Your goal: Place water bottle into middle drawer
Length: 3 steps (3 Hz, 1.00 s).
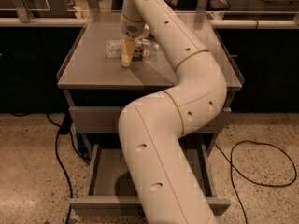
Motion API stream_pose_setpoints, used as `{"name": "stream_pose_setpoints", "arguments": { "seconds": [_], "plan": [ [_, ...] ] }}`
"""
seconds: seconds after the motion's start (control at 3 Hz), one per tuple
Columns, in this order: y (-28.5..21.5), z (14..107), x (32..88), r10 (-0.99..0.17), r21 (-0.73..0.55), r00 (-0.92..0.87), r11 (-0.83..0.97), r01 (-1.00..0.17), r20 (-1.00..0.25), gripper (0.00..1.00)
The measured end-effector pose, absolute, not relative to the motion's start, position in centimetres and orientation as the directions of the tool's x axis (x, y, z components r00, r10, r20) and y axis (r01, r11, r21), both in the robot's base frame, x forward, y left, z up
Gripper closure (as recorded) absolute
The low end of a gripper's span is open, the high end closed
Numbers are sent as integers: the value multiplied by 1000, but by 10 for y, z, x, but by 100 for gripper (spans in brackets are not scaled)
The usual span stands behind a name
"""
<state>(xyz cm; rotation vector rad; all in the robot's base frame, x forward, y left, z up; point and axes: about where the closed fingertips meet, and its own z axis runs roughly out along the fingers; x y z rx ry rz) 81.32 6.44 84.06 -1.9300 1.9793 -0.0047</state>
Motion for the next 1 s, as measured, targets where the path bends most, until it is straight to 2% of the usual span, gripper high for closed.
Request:
{"name": "stream_pose_setpoints", "arguments": {
  "seconds": [0.33,0.67,1.0],
  "plan": [
    [64,841,813,-965,-259,11,59,-964,-261,43],
    [64,841,813,-965,-259,11,59,-964,-261,73],
    [64,841,813,-965,-259,11,59,-964,-261,95]
  ]
}}
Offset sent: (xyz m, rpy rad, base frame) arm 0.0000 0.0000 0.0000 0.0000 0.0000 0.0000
